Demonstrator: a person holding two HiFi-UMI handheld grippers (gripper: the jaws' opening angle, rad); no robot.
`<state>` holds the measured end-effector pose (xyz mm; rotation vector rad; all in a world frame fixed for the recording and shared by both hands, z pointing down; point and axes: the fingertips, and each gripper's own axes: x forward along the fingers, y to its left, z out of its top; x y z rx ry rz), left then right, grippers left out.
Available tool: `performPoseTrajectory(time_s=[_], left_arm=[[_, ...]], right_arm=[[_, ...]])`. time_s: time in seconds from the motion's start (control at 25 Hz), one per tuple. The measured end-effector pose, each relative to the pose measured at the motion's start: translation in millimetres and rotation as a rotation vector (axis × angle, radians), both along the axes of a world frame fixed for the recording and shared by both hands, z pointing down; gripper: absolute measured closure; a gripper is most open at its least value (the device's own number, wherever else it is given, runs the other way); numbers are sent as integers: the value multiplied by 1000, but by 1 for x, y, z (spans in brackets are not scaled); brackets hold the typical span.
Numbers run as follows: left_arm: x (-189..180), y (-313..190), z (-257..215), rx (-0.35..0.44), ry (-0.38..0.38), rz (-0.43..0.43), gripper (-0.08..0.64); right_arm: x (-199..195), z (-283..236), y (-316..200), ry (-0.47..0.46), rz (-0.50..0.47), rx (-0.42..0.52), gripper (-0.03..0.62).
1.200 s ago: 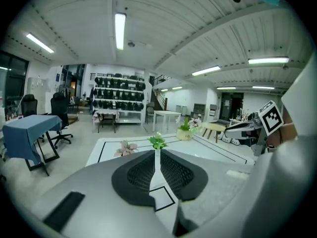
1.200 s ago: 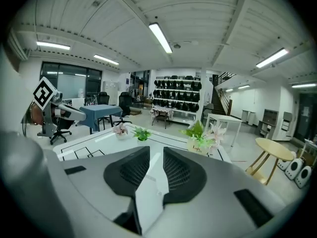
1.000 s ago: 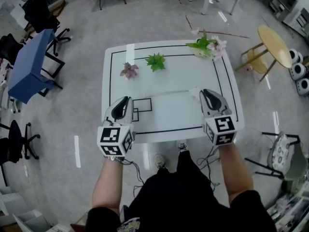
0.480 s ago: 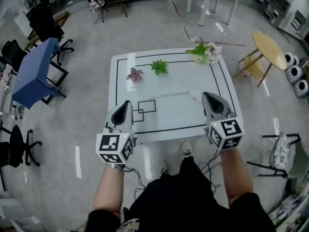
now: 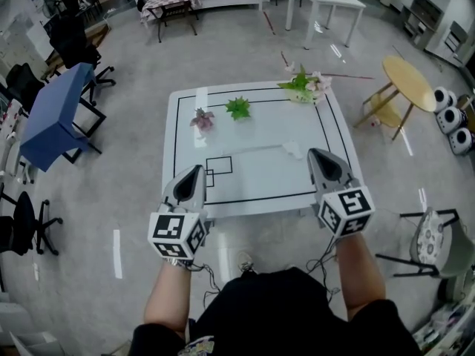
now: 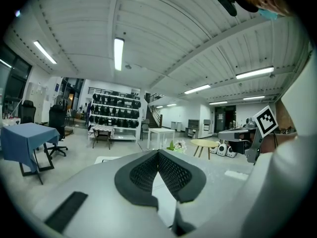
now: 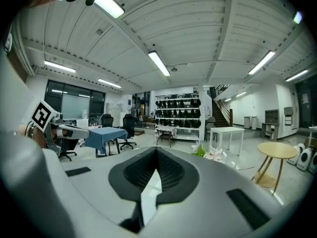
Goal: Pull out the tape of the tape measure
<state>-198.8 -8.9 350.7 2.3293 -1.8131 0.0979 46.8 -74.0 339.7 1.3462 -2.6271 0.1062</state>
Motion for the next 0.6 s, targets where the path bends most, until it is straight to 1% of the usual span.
performPoseTrajectory(time_s=[0.24, 0.6], left_arm=[[48, 17, 11, -28, 41, -22, 557], [133, 52, 26, -59, 40, -70, 557]], right_arm=[[36, 6, 11, -26, -45, -21, 595], [96, 26, 51, -6, -139, -55, 595]])
